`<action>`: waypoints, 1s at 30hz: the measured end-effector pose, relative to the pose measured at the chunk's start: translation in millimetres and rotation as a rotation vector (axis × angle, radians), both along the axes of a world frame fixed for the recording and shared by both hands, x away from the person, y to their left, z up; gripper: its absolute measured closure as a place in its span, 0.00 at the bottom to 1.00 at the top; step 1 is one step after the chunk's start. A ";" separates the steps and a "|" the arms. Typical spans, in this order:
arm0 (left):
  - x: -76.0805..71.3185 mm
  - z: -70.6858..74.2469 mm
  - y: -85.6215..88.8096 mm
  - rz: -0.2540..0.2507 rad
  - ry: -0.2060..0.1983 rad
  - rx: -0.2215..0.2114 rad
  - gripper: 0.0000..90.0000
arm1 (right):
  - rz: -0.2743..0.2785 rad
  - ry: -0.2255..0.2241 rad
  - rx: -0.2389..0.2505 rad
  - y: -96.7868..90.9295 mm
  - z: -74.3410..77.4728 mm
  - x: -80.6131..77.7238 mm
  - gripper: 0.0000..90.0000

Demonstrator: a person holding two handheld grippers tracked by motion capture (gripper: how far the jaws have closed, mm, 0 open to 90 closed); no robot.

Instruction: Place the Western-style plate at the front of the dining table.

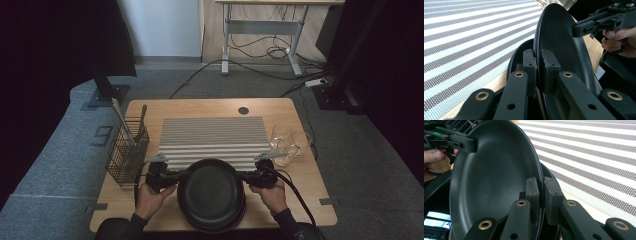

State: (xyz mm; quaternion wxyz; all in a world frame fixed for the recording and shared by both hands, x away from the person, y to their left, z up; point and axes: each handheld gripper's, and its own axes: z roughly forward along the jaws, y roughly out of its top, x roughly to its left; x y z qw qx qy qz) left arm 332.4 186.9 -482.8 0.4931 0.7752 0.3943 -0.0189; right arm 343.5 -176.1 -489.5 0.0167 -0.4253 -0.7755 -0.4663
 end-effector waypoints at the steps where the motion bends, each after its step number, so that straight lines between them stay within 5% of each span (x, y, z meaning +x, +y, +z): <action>1: -0.4 -0.1 0.0 -0.001 -0.007 0.000 0.93 | 0.003 -0.002 0.000 -0.3 0.0 0.0 0.91; 9: -4.3 0.3 -0.7 -0.001 -0.046 0.002 0.93 | 0.033 -0.009 0.019 -2.3 -2.0 0.2 0.78; 13: -4.7 -0.1 -0.5 -0.002 -0.053 0.001 0.92 | 0.045 0.023 0.016 -4.4 -11.0 -0.3 0.72; 20: -4.9 -0.5 -0.8 -0.002 -0.060 -0.001 0.92 | 0.113 0.093 0.133 -4.8 -31.0 -0.1 0.81; 27: -0.9 -7.1 3.2 -0.007 -0.037 -0.029 0.92 | 0.123 0.077 0.138 -5.6 -28.9 -1.4 0.84; 30: -0.4 -9.0 1.7 -0.002 -0.047 0.007 0.90 | 0.128 0.063 0.138 -5.9 -28.1 -2.2 0.84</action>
